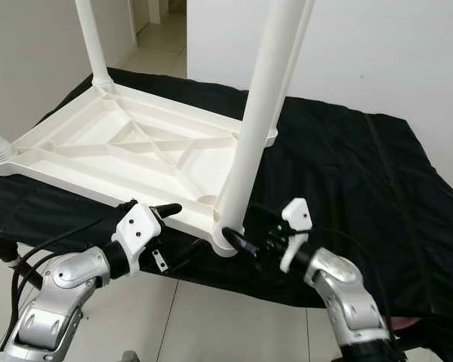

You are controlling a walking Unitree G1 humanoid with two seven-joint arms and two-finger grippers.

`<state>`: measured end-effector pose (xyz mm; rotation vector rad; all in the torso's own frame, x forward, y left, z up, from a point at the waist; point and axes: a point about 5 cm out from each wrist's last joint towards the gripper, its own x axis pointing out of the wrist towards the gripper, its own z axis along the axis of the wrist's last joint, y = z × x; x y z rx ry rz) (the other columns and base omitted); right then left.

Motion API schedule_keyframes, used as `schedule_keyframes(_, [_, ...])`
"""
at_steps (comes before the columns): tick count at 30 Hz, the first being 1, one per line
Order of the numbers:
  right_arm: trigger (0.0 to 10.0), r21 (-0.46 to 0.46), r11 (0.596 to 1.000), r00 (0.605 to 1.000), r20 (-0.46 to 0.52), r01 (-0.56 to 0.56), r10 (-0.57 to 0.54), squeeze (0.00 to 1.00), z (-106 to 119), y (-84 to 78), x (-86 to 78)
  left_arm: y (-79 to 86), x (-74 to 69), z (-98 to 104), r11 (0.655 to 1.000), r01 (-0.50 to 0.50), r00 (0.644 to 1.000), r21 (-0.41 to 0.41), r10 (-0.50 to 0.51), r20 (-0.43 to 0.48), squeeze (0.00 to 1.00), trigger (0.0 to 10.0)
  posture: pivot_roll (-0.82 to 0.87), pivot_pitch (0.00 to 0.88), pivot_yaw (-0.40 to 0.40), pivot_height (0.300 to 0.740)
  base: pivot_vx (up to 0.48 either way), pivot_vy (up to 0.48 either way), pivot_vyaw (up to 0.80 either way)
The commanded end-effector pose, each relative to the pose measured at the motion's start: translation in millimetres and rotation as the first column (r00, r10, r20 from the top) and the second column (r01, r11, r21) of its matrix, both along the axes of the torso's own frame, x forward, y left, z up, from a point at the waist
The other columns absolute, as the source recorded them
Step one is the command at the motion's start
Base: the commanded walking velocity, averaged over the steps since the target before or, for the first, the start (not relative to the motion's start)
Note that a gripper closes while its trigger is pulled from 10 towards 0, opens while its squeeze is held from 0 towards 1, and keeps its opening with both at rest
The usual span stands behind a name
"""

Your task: Building children table

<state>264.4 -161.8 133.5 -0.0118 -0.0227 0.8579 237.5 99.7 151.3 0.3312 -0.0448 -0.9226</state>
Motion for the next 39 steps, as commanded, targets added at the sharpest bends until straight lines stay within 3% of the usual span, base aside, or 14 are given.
schedule_keyframes(1, [10.0, 0.043, 0.995, 0.995, 0.021, 0.092, -0.093, 0.0, -2.0, 7.9, 22.2, -0.8, 3.2, 5.8, 0.999, -0.046, 0.999, -0.021, 0.047, 0.024, 0.0, 10.0, 0.01, 0.0, -0.078, 0.74, 0.0, 0.0, 0.0])
schedule_keyframes(8, [10.0, 0.076, 0.987, 0.989, 0.04, 0.141, -0.145, 0.0, -0.1, 20.0, 44.2, -6.4, 4.4, 7.8, 0.997, -0.058, 0.998, -0.05, 0.06, 0.03, 0.0, 10.0, 0.01, 0.0, -0.08, 0.74, 0.0, 0.0, 0.0])
schedule_keyframes(9, [10.0, 0.076, 0.987, 0.989, 0.04, 0.141, -0.145, 0.0, -0.1, 20.0, 44.2, -6.4, 4.4, 7.8, 0.997, -0.058, 0.998, -0.05, 0.06, 0.03, 0.0, 10.0, 0.01, 0.0, -0.08, 0.74, 0.0, 0.0, 0.0])
schedule_keyframes(11, [10.0, 0.062, 0.984, 0.984, 0.06, 0.167, -0.17, 0.0, 9.1, 14.9, 65.2, -15.5, 5.4, 5.0, 0.996, -0.059, 0.998, -0.071, 0.059, 0.002, 0.0, 10.0, 0.01, 0.0, -0.082, 0.74, 0.0, 0.0, 0.0])
schedule_keyframes(13, [10.0, 0.057, 0.984, 0.983, 0.067, 0.166, -0.17, 0.0, 11.3, 13.2, 68.6, -17.6, 5.7, 3.8, 0.995, -0.059, 0.998, -0.074, 0.058, -0.01, 0.0, 10.0, 0.01, 0.0, -0.086, 0.74, 0.0, 0.0, 0.0])
schedule_keyframes(21, [10.0, 0.058, 0.985, 0.983, 0.075, 0.161, -0.165, 0.0, 13.2, 11.8, 71.4, -21.0, 7.0, 2.4, 0.995, -0.065, 0.998, -0.078, 0.064, -0.017, 0.0, 10.0, 0.02, 0.0, -0.098, 0.74, 0.0, 0.0, 0.0])
schedule_keyframes(29, [10.0, 0.093, 0.965, 0.963, 0.091, 0.243, -0.252, 0.0, 3.1, 2.0, 60.4, -20.5, 21.2, -0.4, 0.975, -0.185, 0.982, -0.12, 0.179, -0.063, 0.0, 10.0, 0.01, 0.0, -0.096, 0.74, 0.0, 0.0, 0.0])
schedule_keyframes(39, [10.0, 0.058, 0.972, 0.97, 0.071, 0.229, -0.232, 0.0, -5.9, 6.5, 53.5, -18.9, 33.5, 1.0, 0.964, -0.235, 0.971, -0.127, 0.226, -0.076, 0.0, 10.0, 0.0, 0.0, -0.082, 0.74, 0.0, 0.0, 0.0])
